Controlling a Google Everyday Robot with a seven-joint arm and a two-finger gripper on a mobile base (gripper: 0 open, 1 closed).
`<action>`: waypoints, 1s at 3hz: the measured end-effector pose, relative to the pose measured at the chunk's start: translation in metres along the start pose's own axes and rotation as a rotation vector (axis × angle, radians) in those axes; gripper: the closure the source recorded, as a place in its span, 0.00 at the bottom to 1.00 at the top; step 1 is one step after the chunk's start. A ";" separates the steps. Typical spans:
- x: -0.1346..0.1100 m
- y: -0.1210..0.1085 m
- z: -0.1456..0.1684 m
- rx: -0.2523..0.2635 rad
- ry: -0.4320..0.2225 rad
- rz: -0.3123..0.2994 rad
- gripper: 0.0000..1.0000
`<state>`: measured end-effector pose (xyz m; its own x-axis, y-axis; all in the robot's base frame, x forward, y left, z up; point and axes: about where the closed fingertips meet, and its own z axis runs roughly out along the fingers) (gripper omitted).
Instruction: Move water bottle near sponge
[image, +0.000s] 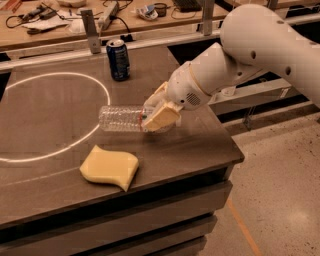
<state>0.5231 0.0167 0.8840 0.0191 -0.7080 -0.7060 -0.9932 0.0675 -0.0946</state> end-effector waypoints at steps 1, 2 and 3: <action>-0.005 0.012 0.004 -0.015 0.017 0.019 1.00; -0.006 0.020 0.005 -0.025 0.025 0.030 1.00; -0.003 0.027 0.011 -0.059 0.032 0.050 0.97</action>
Offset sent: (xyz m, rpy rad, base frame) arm -0.0251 0.0098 -0.0045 -0.0270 0.0634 -0.0136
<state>0.4974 0.0289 0.8757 -0.0330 -0.7270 -0.6858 -0.9979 0.0624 -0.0180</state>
